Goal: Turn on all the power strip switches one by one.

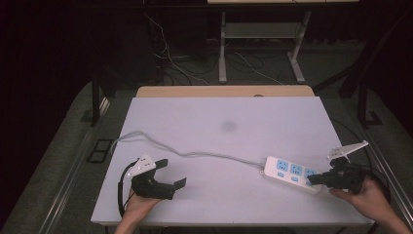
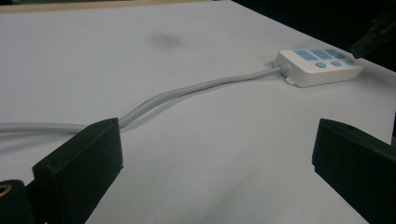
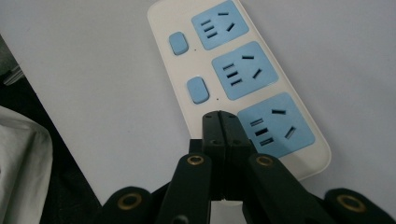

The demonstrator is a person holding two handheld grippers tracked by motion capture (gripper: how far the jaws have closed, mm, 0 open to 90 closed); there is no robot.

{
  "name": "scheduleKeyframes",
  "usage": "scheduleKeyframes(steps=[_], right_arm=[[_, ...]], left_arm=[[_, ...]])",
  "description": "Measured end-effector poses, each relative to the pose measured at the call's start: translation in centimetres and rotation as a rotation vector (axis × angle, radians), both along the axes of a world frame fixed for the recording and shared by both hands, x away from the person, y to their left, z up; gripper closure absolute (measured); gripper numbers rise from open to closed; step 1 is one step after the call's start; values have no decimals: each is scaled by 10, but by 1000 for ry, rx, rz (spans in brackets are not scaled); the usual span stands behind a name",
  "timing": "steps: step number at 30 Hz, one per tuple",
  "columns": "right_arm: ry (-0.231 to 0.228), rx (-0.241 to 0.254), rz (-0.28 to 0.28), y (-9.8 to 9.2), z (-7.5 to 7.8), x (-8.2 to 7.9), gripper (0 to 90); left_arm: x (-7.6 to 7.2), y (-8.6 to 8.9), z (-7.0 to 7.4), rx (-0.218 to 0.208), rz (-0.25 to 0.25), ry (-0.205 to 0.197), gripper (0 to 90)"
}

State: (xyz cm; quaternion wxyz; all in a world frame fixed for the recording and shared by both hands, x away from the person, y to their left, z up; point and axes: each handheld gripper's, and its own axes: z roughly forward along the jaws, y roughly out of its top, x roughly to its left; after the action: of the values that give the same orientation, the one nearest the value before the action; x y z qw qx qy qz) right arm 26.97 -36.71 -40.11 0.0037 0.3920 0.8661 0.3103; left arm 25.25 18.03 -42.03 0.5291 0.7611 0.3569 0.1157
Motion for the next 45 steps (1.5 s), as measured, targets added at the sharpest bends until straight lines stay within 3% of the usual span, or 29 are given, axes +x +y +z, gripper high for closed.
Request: scheduleKeyframes(steps=[27, 35, 39, 45], right_arm=[[2, 16, 3, -1, -9, 3, 899], [2, 55, -2, -5, -13, 3, 900], [-1, 105, -14, -10, -18, 1, 900], [-18, 85, -5, -9, -17, -1, 900]], left_arm=[[0, -1, -1, 3, -6, 3, 2], [0, 0, -1, -3, -15, 12, 2], [1, 1, -1, -9, -14, 15, 1], [0, 1, -1, -14, -12, 15, 1]])
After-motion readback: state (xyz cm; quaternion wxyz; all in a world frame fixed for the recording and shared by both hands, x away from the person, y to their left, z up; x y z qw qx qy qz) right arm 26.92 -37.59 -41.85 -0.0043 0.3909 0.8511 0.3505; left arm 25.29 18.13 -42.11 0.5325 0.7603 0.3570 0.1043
